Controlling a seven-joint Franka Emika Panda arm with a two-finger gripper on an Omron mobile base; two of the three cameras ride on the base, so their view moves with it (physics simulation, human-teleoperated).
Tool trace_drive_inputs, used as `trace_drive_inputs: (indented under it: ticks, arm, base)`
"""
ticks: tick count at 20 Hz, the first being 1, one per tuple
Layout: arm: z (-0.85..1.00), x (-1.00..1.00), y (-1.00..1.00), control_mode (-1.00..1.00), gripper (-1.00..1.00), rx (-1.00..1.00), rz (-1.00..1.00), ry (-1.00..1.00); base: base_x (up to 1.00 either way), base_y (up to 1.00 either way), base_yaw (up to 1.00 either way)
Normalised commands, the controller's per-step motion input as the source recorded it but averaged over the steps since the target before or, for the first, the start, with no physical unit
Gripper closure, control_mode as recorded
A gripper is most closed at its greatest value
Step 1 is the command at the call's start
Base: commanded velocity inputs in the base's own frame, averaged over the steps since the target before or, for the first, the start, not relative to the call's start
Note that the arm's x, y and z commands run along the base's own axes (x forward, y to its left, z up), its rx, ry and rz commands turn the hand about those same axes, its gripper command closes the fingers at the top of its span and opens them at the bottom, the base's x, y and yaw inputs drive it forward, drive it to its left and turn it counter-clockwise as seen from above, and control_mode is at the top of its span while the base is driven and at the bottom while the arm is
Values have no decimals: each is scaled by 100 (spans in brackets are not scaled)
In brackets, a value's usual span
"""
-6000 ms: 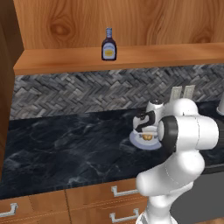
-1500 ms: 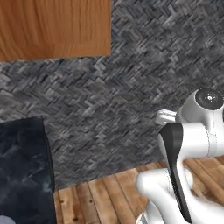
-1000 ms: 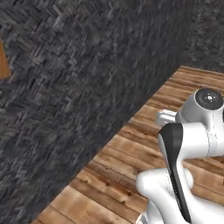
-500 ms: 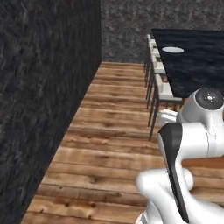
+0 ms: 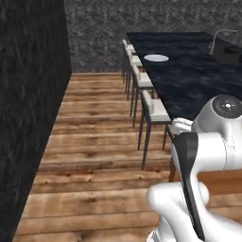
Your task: Move the hot dog bun to the plate on the dining table and place the condiment next to that plate. Then navigate to the fridge and take the sausage and place it on the plate as well.
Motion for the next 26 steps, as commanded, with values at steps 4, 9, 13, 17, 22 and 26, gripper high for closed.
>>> trace_drive_inputs:
  ticks: [4,9,13,17,22,26]
  arm:
    - [0,0,0,100,100,0,0,0]
    - [0,0,0,100,100,0,0,0]
    - [0,0,0,100,100,0,0,0]
    - [0,0,0,100,100,0,0,0]
    - [0,0,0,100,100,0,0,0]
    - [0,0,0,100,100,0,0,0]
  base:
    - [100,48,-38]
    - [100,82,-29]
    - [100,89,-28]
    - [100,82,-30]
    - [100,77,-34]
    - [100,74,-35]
